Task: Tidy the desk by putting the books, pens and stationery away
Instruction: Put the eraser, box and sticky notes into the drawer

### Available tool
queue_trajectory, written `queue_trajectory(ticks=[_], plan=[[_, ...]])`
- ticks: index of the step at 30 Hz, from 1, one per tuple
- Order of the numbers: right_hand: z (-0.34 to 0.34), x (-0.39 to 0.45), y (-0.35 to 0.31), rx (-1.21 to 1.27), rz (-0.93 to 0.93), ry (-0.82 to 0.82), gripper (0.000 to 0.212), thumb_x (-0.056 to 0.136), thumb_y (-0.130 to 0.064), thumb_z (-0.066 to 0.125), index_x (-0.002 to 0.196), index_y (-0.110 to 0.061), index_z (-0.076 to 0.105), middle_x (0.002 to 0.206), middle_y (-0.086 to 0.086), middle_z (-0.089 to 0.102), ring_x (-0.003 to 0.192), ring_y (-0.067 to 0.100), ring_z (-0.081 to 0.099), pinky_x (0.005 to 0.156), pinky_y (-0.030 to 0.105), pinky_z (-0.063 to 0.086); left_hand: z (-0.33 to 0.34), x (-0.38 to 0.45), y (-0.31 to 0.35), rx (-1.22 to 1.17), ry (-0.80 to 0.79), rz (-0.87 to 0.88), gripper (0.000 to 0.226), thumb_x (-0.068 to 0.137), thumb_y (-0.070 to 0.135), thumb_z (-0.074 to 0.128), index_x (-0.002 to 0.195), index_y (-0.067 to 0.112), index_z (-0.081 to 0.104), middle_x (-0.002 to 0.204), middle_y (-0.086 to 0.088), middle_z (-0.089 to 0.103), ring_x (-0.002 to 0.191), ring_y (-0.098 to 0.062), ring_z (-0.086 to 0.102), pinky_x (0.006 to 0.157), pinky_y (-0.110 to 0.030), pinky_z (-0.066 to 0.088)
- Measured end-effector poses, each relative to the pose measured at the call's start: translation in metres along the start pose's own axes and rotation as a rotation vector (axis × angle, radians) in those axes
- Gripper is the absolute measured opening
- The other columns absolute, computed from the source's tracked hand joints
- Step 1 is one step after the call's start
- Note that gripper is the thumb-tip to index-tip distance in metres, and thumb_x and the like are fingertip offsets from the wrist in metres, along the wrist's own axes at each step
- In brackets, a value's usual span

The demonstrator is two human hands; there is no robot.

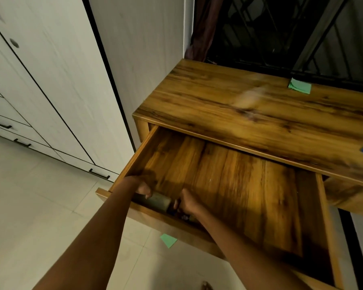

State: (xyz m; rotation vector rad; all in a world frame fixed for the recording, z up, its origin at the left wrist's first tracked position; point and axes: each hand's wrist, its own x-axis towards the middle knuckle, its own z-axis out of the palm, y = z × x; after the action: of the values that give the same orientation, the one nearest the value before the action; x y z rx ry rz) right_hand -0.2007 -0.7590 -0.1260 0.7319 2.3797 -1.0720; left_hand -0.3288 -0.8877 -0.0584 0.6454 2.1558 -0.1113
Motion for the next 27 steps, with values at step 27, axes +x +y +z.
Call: queue_trajectory(ticks=[27], plan=[[-0.320, -0.120, 0.250, 0.396, 0.207, 1.253, 0.020, 0.087, 0.000, 0.053, 0.100, -0.005, 0.066, 0.111, 0.014, 0.066, 0.104, 0.032, 0.062, 0.090, 0.037, 0.047, -0.011, 0.025, 0.442, -0.340, 0.606, 0.785, 0.038, 0.092, 0.029, 0.056, 0.128, 0.016, 0.055, 0.136, -0.008, 0.050, 0.130, -0.026, 0.039, 0.107, -0.032, 0.029]])
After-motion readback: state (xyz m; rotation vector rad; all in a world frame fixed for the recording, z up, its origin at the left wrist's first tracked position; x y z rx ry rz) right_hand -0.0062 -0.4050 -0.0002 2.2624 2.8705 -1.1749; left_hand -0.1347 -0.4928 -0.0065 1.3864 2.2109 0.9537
